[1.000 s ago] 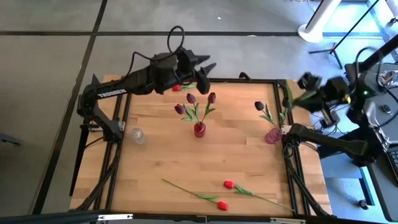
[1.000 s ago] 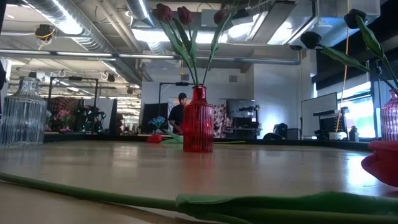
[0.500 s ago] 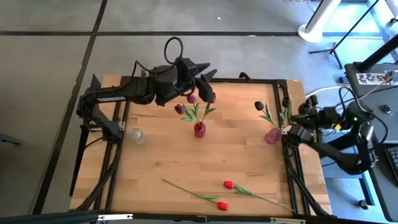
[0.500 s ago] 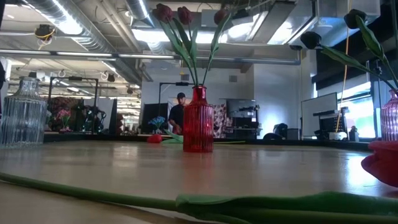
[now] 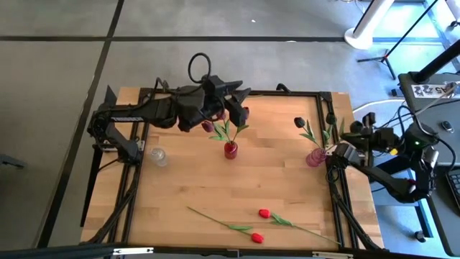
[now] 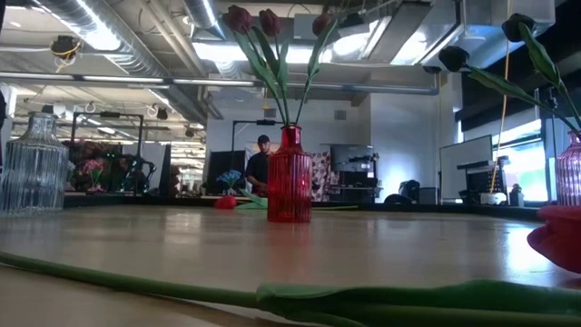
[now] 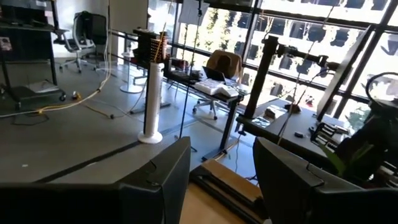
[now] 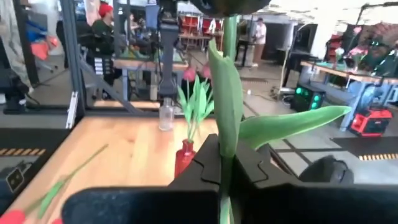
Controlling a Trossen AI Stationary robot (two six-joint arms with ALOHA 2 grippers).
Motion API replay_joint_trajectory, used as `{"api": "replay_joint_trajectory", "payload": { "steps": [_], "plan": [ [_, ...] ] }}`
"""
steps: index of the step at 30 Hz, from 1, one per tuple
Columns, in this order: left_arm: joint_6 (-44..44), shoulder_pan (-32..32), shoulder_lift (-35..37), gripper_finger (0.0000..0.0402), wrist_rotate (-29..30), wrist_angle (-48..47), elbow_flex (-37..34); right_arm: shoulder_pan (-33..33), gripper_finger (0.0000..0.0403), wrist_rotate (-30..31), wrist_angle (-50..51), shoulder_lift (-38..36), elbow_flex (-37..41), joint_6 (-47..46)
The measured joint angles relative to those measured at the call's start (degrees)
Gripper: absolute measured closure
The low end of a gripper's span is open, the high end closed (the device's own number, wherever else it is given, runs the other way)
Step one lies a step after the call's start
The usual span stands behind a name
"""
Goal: Sort flowers into vase by color
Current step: Put the black tulip into the pink vase, then put the bottom left red tulip into the transparent vase
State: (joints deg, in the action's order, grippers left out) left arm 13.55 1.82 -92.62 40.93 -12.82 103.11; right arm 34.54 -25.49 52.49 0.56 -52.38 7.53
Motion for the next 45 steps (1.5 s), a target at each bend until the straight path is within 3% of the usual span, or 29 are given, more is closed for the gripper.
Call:
{"api": "replay_joint_trajectory", "payload": {
  "steps": [5,11,14,24,28,32,40,45],
  "plan": [
    [-0.1,1.4,0.0,0.023,-0.5,1.1,0.0,0.0,0.0393,0.1,2.4,-0.1,1.6,0.3],
    [-4.5,5.7,0.4,0.023,-8.0,11.8,0.0,0.0,0.0367,0.5,11.4,0.0,3.0,0.2],
    [-5.1,8.0,0.9,0.023,-8.8,13.2,0.0,0.0,0.0344,1.0,16.2,1.4,2.5,-1.5],
    [-2.3,15.0,1.0,0.023,-8.5,5.0,0.0,0.0,0.0184,-2.1,37.7,15.3,-8.8,-1.6],
    [7.4,18.3,1.0,0.023,-8.5,-7.8,0.0,-0.1,0.0137,-2.2,37.5,20.2,-15.6,-4.0],
    [15.1,21.8,0.3,0.023,-8.9,-15.7,0.0,0.0,0.0117,0.1,37.2,24.2,-21.3,-4.2],
    [14.6,29.0,-5.5,0.023,-12.6,-22.3,0.0,0.0,0.0114,0.1,33.8,28.9,-31.0,-7.9],
    [12.9,29.5,-11.5,0.023,-16.7,-25.1,0.0,0.0,0.0114,6.7,23.5,29.3,-31.6,-14.8]
  ]
}}
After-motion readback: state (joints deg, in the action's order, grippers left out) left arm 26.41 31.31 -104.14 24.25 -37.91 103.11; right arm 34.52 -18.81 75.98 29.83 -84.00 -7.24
